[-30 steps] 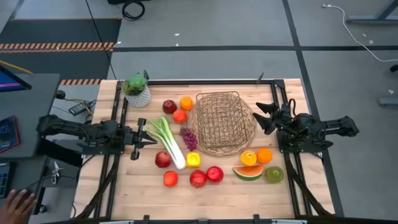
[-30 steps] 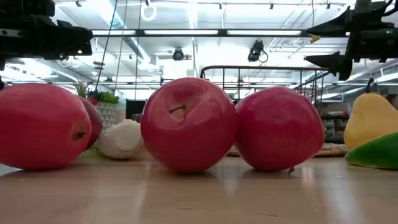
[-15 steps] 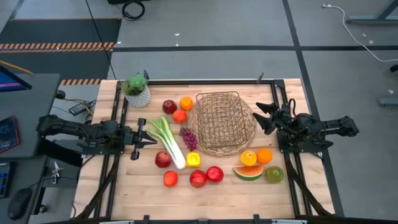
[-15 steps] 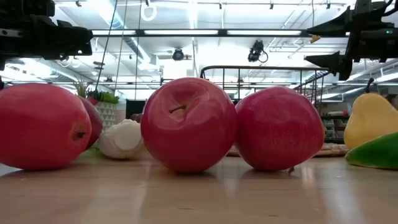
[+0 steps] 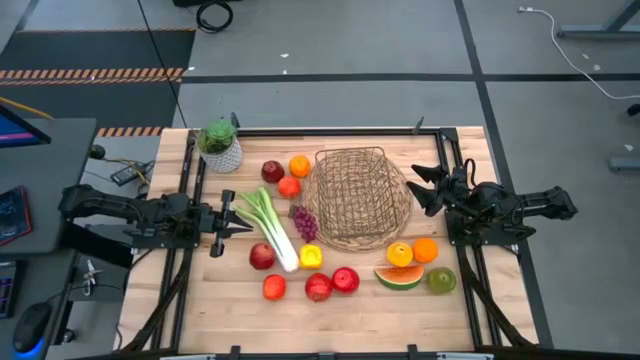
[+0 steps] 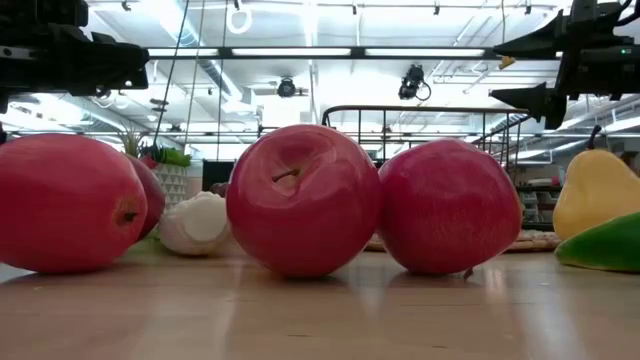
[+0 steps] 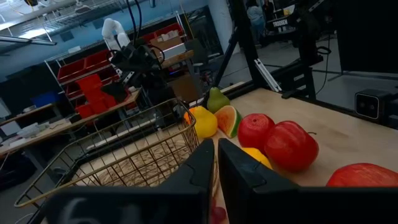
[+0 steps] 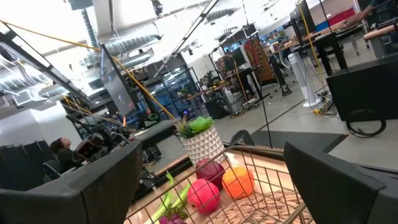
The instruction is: Build produce basket
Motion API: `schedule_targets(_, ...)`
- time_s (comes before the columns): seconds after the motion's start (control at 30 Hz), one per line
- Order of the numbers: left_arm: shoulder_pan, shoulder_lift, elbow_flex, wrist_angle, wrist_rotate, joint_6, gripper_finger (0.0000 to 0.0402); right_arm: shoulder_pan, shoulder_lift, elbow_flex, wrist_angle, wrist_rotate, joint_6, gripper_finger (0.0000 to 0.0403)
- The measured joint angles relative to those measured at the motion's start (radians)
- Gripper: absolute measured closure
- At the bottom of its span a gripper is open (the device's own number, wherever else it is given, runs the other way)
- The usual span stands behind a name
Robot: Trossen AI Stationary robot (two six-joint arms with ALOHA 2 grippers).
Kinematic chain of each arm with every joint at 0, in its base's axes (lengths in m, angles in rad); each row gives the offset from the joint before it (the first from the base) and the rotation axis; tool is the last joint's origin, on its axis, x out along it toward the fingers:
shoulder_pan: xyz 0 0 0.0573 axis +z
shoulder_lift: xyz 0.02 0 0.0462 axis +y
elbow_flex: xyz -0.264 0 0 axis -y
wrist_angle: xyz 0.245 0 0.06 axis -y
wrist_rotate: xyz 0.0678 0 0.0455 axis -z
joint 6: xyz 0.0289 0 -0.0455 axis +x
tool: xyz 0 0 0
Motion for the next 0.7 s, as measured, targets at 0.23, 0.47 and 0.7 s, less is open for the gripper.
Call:
schedule_targets(0.23, 0.000, 0.000, 0.000, 0.000, 0.000, 0.000, 0.0366, 0.000, 0.000, 0.000, 0.000, 0.000, 0.000, 0.0009)
schedule_targets(0.47, 0.000, 0.000, 0.000, 0.000, 0.000, 0.000, 0.0373, 0.000, 0.000, 0.000, 0.000, 0.000, 0.000, 0.0009)
schedule_targets(0.7, 0.000, 0.000, 0.000, 0.000, 0.000, 0.000, 0.0365, 0.000, 0.000, 0.000, 0.000, 0.000, 0.000, 0.0009)
